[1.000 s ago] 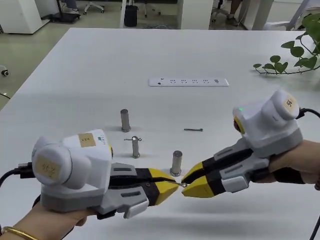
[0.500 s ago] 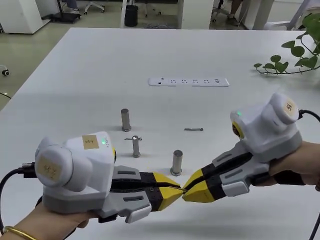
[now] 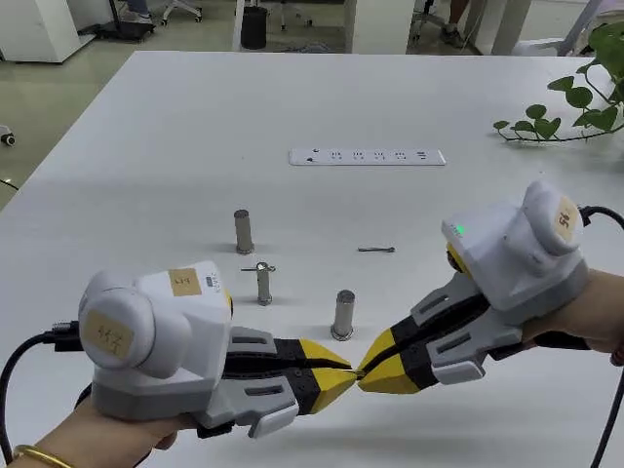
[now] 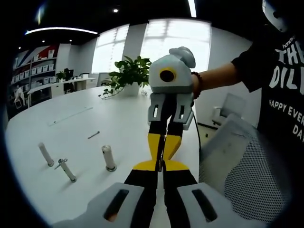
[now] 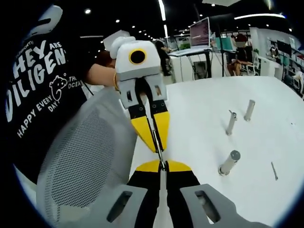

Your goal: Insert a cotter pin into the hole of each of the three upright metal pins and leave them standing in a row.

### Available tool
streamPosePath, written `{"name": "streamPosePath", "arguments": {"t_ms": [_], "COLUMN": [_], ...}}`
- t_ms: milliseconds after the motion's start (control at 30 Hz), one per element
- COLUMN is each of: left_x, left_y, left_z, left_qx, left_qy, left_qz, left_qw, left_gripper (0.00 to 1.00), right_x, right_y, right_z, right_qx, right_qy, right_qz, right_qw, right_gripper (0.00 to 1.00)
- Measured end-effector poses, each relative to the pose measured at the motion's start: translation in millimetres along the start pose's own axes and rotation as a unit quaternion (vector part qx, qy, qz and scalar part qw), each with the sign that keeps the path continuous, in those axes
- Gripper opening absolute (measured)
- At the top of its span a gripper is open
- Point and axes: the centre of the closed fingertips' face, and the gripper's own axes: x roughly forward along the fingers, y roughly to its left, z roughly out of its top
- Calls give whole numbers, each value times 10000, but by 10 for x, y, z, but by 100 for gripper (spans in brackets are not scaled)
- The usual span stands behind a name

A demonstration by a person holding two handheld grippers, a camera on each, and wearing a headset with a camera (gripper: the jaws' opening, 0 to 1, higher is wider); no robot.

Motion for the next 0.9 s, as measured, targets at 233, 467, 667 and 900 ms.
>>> {"name": "streamPosePath", "arguments": {"t_ms": [233,467,667,900], "left_x": [21,25,32,17], "left_y": [66,147,215,365], "left_z": [-18,-43,-67,-82], "left_qx": [165,138,96,85], "left_qy": [-9,13,39,-7], "left_qz": [209,383,541,889], "left_qw": [9996,9992,9985,9960], "left_gripper": [3,6,10,15], "right_x": [39,-2,-89,-191], "right_y": [-21,-129,-244,-399], "right_z": [-39,-136,-238,-360], "right_qx": [-220,-236,-223,-99], "right_qy": [290,538,776,1088], "right_qz": [-148,-379,-607,-939], "right_qw": [9992,9976,9949,9896], "right_gripper": [0,0,0,0]}}
